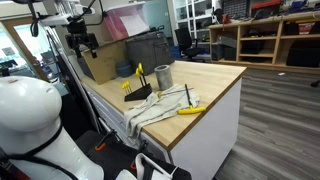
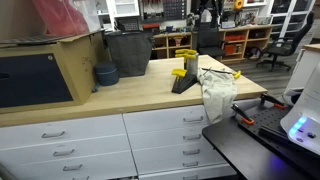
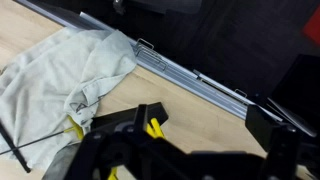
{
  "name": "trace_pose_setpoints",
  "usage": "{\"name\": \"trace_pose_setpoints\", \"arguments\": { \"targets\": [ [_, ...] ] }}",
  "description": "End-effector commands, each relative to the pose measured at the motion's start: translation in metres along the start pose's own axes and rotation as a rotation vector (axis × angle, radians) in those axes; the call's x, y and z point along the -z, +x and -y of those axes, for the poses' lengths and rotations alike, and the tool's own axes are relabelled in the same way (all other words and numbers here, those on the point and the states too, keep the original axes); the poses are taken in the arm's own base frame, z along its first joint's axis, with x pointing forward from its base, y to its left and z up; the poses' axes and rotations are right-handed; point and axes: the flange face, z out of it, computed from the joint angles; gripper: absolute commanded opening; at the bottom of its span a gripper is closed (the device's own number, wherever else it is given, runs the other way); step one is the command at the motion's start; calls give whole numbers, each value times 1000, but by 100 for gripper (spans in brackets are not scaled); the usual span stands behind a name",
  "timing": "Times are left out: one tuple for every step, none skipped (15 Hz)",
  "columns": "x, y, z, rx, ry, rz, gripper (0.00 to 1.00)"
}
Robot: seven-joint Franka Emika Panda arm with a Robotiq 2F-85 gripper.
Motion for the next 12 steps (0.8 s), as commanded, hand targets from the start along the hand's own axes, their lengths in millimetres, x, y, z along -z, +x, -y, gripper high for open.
{"name": "trace_pose_setpoints", "arguments": {
  "targets": [
    [1,0,0,0,0,1,100],
    [1,0,0,0,0,1,100],
    [1,0,0,0,0,1,100],
    [1,0,0,0,0,1,100],
    [1,0,0,0,0,1,100],
    [1,0,0,0,0,1,100],
    [1,0,0,0,0,1,100],
    [1,0,0,0,0,1,100],
    [1,0,0,0,0,1,100],
    [1,3,-5,-23,-4,4,100],
    [1,5,-12,-48,-1,6,100],
    [-1,8,-27,-77,-5,12,100]
  ]
}}
